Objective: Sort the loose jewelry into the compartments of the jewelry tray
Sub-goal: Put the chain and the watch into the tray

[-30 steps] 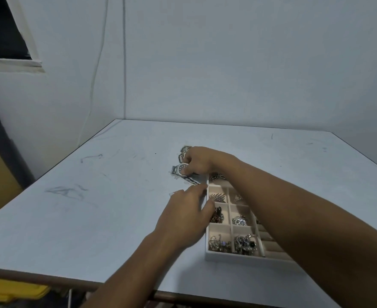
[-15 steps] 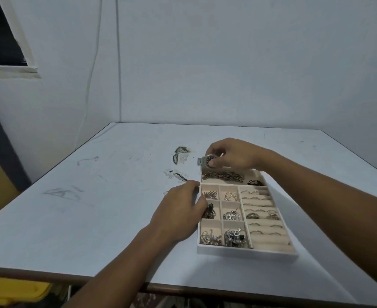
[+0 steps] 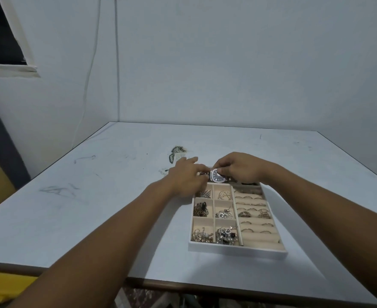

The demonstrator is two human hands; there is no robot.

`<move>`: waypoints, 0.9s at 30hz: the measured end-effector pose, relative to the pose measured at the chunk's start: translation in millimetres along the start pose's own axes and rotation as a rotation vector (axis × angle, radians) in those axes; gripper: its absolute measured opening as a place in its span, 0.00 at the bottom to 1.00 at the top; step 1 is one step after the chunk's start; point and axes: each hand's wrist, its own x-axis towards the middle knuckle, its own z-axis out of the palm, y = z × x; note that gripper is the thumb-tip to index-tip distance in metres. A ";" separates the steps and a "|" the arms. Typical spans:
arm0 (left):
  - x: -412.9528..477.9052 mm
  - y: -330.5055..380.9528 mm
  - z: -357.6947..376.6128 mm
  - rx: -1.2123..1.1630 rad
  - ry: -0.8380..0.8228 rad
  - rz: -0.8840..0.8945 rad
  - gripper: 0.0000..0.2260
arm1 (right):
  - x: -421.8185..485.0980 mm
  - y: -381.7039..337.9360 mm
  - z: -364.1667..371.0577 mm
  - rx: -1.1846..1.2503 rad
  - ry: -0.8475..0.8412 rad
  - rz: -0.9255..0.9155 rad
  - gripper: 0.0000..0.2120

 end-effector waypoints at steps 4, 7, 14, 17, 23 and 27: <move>13.1 0.0 -0.1 0.057 -0.034 -0.033 0.14 | -0.3 0.3 1.9 -0.121 0.023 0.001 0.10; 19.0 0.4 -0.6 0.077 -0.055 -0.058 0.12 | -1.7 3.3 3.6 -0.208 0.069 0.003 0.06; 25.3 9.8 -13.3 0.188 -0.153 -0.119 0.14 | -13.3 8.3 -3.0 -0.303 0.014 0.084 0.10; 24.6 14.3 -12.7 0.265 -0.133 -0.155 0.14 | -15.0 7.9 -2.5 -0.341 0.016 0.101 0.11; 19.9 14.6 -16.2 0.287 -0.071 -0.104 0.12 | -13.2 10.5 -2.3 -0.355 0.046 0.124 0.07; 19.4 15.4 -16.1 0.225 -0.084 -0.111 0.10 | -10.9 10.3 -4.0 -0.328 0.024 0.119 0.07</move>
